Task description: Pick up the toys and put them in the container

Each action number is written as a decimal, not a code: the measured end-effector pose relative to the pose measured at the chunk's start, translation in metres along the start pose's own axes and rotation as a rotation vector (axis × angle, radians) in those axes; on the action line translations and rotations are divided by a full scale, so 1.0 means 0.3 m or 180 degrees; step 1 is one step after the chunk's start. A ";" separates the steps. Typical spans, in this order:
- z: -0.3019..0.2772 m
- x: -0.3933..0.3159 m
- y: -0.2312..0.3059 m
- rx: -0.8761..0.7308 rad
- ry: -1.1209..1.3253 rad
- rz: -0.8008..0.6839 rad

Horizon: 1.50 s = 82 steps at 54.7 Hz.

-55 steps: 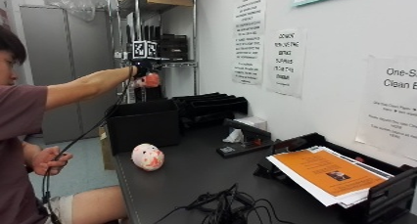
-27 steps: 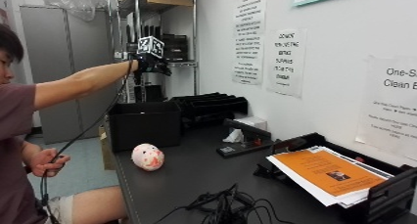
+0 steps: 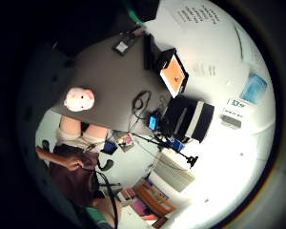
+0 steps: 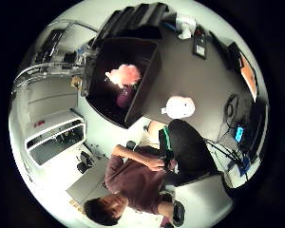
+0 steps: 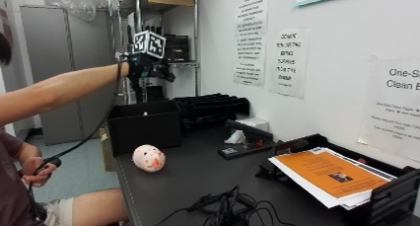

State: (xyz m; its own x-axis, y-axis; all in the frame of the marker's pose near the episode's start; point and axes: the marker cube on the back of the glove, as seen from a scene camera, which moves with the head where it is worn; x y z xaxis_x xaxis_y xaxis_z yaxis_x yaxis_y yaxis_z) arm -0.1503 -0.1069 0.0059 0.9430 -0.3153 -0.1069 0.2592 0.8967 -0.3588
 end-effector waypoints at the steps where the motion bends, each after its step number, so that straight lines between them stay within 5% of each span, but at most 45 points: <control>1: 0.039 0.005 0.006 -0.0032 -0.0022 -0.0033; 21: 0.999 -0.129 -0.216 -0.0738 -0.0505 -0.0275; 31: 1.085 -0.117 -0.259 0.0352 -0.0790 -0.0186; 44: 0.996 -0.124 -0.295 0.0381 -0.1101 -0.0145; 67: 0.209 0.014 -0.179 0.0694 -0.0882 0.0110; 82: -0.103 -0.254 -0.206 0.0906 -0.0539 -0.0104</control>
State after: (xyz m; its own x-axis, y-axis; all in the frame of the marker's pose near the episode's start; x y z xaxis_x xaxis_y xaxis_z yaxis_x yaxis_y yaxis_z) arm -0.2444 -0.1478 0.0076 0.9483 -0.3106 0.0646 0.3153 0.9453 -0.0835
